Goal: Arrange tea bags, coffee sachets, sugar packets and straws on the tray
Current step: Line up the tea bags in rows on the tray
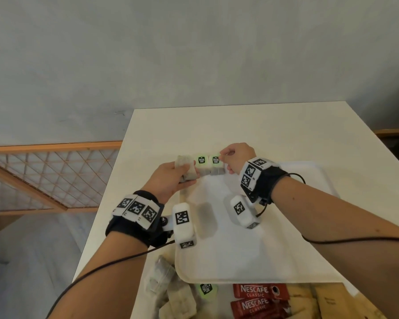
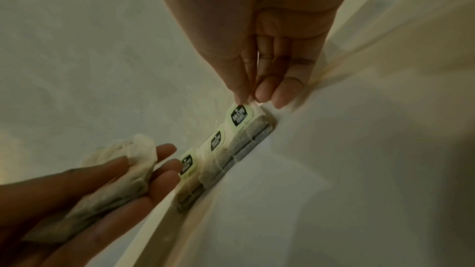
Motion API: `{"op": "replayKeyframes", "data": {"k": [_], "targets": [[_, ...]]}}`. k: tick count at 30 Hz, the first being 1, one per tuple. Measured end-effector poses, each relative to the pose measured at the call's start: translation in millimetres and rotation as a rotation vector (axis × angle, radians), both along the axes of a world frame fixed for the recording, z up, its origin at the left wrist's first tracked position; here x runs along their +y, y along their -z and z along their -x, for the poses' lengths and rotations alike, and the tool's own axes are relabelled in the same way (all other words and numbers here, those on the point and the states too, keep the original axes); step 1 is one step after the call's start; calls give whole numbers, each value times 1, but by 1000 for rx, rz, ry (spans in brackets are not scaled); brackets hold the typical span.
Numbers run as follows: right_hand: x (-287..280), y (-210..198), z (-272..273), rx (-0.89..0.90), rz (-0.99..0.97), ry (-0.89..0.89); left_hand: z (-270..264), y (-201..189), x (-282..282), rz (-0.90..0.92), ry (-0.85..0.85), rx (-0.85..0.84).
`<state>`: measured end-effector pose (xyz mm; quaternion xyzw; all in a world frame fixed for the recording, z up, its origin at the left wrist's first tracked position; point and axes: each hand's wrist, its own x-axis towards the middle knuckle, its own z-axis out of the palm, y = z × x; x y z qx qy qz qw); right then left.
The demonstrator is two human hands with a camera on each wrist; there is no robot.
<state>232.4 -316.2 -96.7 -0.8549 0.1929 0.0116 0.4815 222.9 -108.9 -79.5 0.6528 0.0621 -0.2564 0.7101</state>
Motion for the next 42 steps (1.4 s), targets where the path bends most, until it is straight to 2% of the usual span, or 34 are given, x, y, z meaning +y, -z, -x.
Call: {"op": "replayKeyframes", "data": {"k": [3,6,8,12,15,20,21,25,27,31,36,40,42], "targets": [[-1,-3,7,-82,32,14,6,-1,-7,-29,11,-32],[3,-17,24,-205,-109,-37,15,-6,-15,-72,36,-86],[6,-24,37,-224,-188,-120,23,-10,-21,-97,59,-122],[8,-28,54,-225,-133,-216,32,-16,-31,-113,73,-167],[6,-31,63,-214,-118,-206,38,-20,-33,-173,56,-193],[2,-33,75,-167,-101,-76,48,-31,-35,-422,-122,-345],[2,-32,77,-157,-114,-59,52,-33,-39,-460,-99,-395],[11,-34,85,-129,-155,-50,71,-35,-53,-582,165,-615],[16,-37,87,-125,-166,-49,73,-33,-56,-592,182,-645],[16,-40,88,-128,-321,-78,66,-37,-55,-628,139,-570],[6,-30,85,-198,-178,-124,59,-29,-43,-507,90,-420],[8,-21,77,-122,-121,-215,53,-23,-30,-398,134,-360],[11,-15,73,-75,-78,-211,44,-23,-21,-375,83,-326]]}}
